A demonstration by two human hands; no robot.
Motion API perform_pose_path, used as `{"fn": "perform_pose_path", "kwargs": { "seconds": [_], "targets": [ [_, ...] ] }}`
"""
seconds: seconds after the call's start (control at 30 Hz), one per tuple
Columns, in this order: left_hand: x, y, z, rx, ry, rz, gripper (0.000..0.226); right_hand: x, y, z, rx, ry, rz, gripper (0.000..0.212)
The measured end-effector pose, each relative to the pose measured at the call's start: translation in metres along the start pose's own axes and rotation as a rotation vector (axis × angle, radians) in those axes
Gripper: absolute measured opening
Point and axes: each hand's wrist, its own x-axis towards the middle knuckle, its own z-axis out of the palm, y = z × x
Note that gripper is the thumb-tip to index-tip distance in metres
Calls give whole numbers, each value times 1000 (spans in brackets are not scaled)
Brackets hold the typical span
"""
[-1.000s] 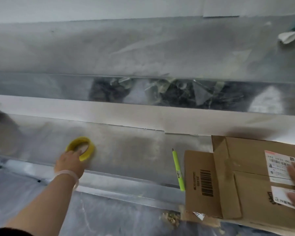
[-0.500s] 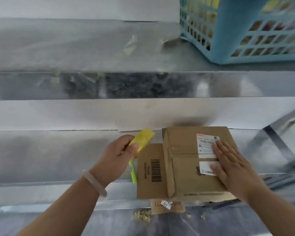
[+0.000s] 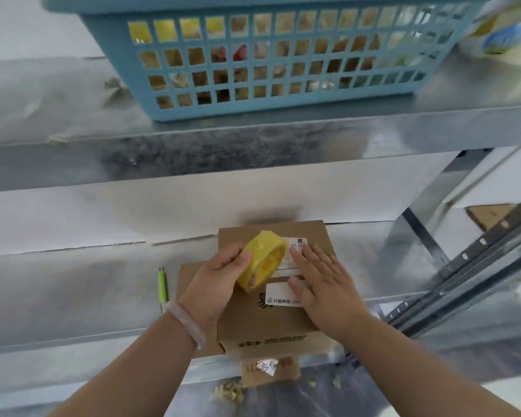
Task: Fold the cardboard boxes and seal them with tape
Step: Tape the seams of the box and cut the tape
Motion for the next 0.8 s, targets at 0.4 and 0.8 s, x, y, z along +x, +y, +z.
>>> {"fn": "perform_pose_path", "kwargs": {
  "seconds": [0.4,0.8],
  "targets": [
    [3,15,22,508,-75,162,21,-4,-32,-33,1004,304,148,17],
    [12,35,40,646,-169,119,17,-7,-16,-45,1038,309,318,7]
  ]
}}
